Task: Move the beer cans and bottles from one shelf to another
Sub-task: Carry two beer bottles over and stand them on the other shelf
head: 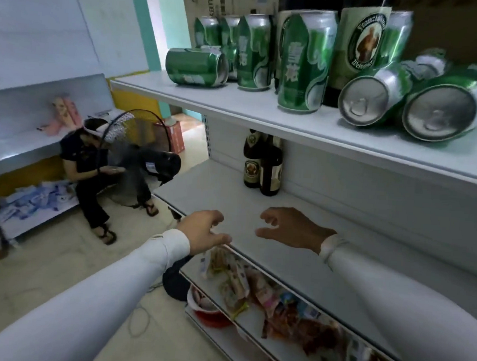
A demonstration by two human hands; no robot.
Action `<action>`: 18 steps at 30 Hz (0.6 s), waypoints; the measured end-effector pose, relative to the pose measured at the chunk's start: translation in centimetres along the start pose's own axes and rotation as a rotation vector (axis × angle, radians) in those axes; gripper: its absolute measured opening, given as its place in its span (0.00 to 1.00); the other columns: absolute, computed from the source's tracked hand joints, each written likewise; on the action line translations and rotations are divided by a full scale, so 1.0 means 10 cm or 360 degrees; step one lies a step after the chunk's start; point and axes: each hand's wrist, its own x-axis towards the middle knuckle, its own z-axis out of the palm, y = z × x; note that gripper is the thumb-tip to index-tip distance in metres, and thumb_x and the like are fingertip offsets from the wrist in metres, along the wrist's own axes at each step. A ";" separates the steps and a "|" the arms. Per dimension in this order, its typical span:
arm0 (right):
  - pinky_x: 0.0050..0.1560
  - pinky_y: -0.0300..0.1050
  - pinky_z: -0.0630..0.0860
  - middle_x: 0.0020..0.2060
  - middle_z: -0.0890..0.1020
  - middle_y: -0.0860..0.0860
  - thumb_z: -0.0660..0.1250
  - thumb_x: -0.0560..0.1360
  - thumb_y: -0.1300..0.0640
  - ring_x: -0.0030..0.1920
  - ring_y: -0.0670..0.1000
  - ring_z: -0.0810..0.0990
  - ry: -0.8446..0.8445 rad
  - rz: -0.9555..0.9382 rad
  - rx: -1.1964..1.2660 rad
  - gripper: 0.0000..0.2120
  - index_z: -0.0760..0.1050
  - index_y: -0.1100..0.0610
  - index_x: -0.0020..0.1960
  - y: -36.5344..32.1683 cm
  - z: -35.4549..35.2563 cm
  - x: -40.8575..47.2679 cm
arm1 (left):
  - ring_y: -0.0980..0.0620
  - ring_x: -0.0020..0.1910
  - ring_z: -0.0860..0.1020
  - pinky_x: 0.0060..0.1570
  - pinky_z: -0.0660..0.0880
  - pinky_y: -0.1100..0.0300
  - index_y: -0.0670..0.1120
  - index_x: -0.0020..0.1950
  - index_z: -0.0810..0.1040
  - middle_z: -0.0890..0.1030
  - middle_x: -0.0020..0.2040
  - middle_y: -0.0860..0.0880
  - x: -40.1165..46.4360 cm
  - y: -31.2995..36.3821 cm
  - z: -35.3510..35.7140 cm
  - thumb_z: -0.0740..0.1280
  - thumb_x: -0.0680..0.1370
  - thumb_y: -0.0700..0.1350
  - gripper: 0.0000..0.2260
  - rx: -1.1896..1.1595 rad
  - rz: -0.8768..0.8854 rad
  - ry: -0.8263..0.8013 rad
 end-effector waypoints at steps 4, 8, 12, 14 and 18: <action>0.58 0.40 0.72 0.61 0.78 0.51 0.70 0.74 0.39 0.57 0.48 0.77 0.0147 0.0174 0.0021 0.30 0.71 0.55 0.69 0.08 -0.01 0.31 | 0.48 0.61 0.76 0.61 0.72 0.55 0.46 0.69 0.70 0.76 0.64 0.48 0.62 -0.23 -0.03 0.70 0.73 0.58 0.29 -0.0093 0.0139 -0.0089; 0.60 0.47 0.75 0.58 0.79 0.51 0.70 0.74 0.40 0.55 0.49 0.78 0.0411 0.0361 0.0061 0.27 0.74 0.56 0.65 0.10 -0.02 0.58 | 0.50 0.59 0.76 0.61 0.72 0.56 0.49 0.68 0.70 0.76 0.63 0.49 1.23 -0.46 -0.13 0.69 0.73 0.60 0.28 -0.0090 0.0314 -0.0170; 0.59 0.50 0.75 0.56 0.80 0.52 0.70 0.74 0.42 0.54 0.51 0.78 0.0727 0.0595 0.0177 0.25 0.74 0.59 0.62 0.04 -0.01 0.79 | 0.49 0.58 0.77 0.61 0.73 0.54 0.48 0.67 0.70 0.76 0.62 0.49 1.71 -0.67 -0.35 0.69 0.73 0.59 0.27 -0.0031 0.0492 -0.0215; 0.59 0.45 0.73 0.59 0.79 0.52 0.72 0.74 0.45 0.55 0.50 0.77 0.0857 0.0665 0.0265 0.26 0.73 0.58 0.65 -0.02 -0.02 0.88 | 0.49 0.57 0.77 0.60 0.73 0.53 0.48 0.66 0.71 0.77 0.61 0.49 1.97 -0.78 -0.50 0.70 0.73 0.59 0.26 -0.0043 0.0552 -0.0207; 0.60 0.40 0.70 0.65 0.76 0.52 0.72 0.74 0.46 0.58 0.48 0.74 0.0911 0.0774 0.0358 0.33 0.66 0.56 0.73 -0.11 0.01 1.01 | 0.48 0.54 0.78 0.57 0.74 0.56 0.45 0.64 0.73 0.78 0.58 0.47 2.37 -0.86 -0.67 0.72 0.72 0.56 0.25 -0.0092 0.0626 -0.0195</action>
